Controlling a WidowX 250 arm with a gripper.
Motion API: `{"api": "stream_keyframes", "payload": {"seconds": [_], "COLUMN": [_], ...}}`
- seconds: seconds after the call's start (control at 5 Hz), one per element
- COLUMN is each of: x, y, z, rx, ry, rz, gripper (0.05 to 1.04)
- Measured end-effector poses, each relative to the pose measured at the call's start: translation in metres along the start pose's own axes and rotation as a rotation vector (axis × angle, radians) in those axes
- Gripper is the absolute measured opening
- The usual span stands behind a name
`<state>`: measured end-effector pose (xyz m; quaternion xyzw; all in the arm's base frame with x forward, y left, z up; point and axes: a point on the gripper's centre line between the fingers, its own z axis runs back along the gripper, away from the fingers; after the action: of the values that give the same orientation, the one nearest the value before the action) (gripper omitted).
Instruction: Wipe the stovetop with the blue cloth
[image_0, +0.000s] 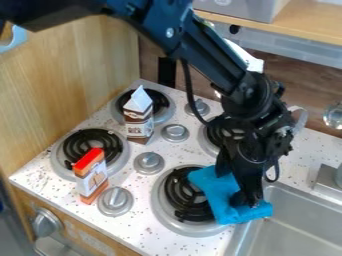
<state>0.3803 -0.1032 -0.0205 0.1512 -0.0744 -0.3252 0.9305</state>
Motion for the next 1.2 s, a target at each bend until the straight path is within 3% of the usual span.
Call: {"api": "stream_keyframes", "payload": {"seconds": [0.8, 1.2], "x": [0.028, 0.024], "y": [0.073, 0.069], "z": [-0.023, -0.027], "rx": [0.081, 0.073], "ry": [0.026, 0.033], "rz": [0.067, 0.07], "gripper": [1.008, 1.007]}}
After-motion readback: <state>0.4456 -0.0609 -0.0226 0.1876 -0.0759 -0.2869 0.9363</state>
